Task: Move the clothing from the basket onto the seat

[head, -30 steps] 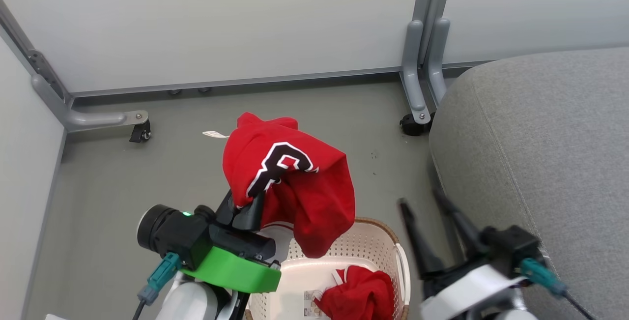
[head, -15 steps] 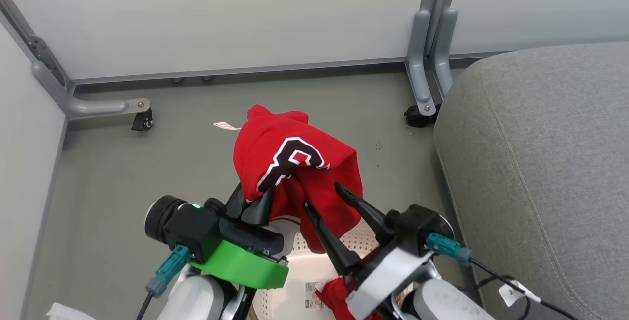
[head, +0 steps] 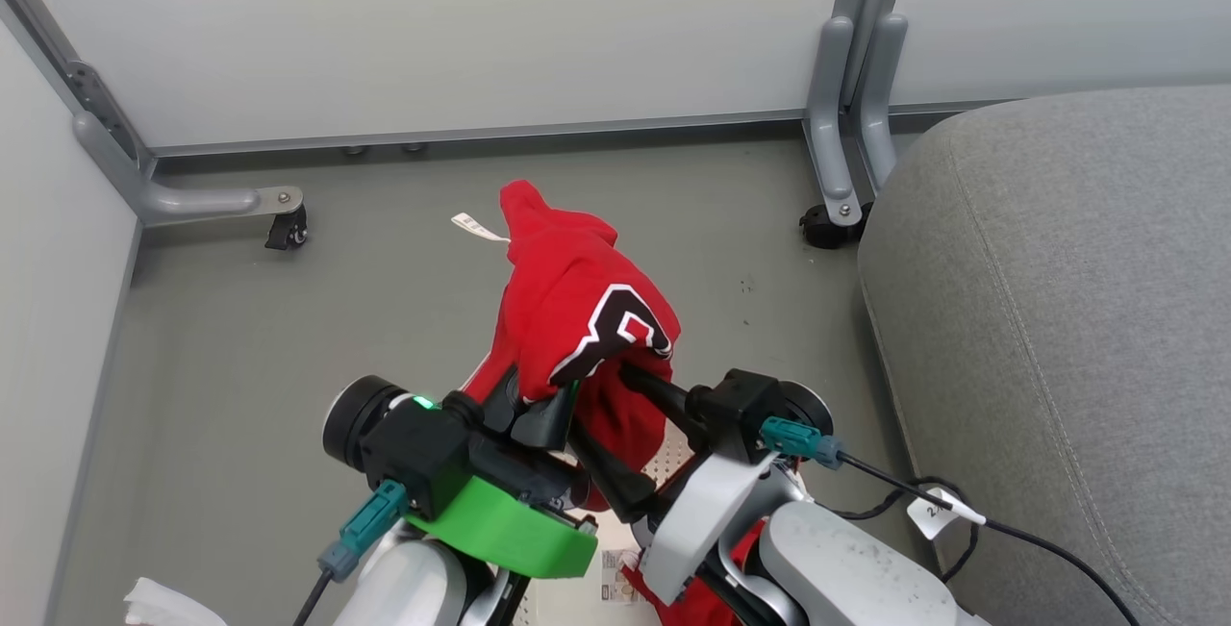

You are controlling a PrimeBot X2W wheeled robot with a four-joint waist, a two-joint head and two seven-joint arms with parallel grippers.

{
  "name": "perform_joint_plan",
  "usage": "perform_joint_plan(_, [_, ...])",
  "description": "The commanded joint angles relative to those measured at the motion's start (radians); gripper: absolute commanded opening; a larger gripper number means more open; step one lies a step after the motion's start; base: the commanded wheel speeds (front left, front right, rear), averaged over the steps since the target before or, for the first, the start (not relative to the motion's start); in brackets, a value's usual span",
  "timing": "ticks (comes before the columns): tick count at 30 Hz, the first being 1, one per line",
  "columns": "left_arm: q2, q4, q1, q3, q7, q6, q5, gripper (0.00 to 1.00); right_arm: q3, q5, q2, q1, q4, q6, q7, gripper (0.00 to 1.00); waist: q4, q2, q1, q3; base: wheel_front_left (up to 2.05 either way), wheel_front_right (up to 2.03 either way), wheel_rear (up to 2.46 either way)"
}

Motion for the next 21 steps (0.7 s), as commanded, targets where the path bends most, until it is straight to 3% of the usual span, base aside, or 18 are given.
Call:
perform_joint_plan(1, [-0.001,-0.003,-0.017,-0.002,-0.001,-0.003,-0.008,0.00,0.016,0.019,-0.001,-0.017,0.011,0.000,-0.008,0.48,0.000,0.0000,0.0000,-0.002,0.00,0.00,0.00])
perform_joint_plan(3, [0.000,-0.003,-0.016,-0.005,0.000,-0.004,-0.011,0.00,0.037,0.040,-0.001,-0.032,0.024,0.000,-0.013,0.00,0.000,0.0000,0.0000,-0.003,0.00,0.00,0.00])
perform_joint_plan(21, [0.012,0.000,-0.019,-0.011,-0.006,0.011,-0.014,0.00,0.092,0.124,-0.001,-0.086,0.072,0.000,-0.038,0.00,0.000,0.0000,0.0000,-0.001,0.00,0.00,0.00])
